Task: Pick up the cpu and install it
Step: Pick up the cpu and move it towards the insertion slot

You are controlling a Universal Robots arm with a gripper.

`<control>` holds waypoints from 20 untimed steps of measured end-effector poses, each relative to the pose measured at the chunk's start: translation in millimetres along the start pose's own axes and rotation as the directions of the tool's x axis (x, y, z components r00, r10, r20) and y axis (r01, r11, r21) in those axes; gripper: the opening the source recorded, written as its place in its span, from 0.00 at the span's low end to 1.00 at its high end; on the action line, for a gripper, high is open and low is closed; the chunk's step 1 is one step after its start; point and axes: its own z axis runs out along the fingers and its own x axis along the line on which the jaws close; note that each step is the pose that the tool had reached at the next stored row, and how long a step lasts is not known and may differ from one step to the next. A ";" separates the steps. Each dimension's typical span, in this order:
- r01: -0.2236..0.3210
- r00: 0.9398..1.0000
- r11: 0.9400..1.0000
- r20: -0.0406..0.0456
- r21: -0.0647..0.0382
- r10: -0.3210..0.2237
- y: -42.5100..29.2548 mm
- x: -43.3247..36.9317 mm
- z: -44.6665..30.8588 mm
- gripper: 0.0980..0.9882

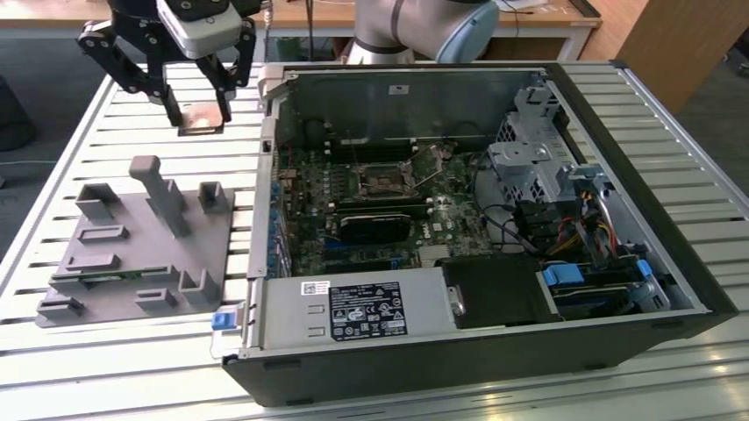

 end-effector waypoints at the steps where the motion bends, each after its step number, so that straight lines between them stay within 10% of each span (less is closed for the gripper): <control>1: 0.000 1.000 1.000 0.000 0.000 0.000 0.0 -1.2 0.0 0.48; 20: 0.000 1.000 1.000 0.000 -0.001 0.000 -0.1 -26.4 0.1 0.48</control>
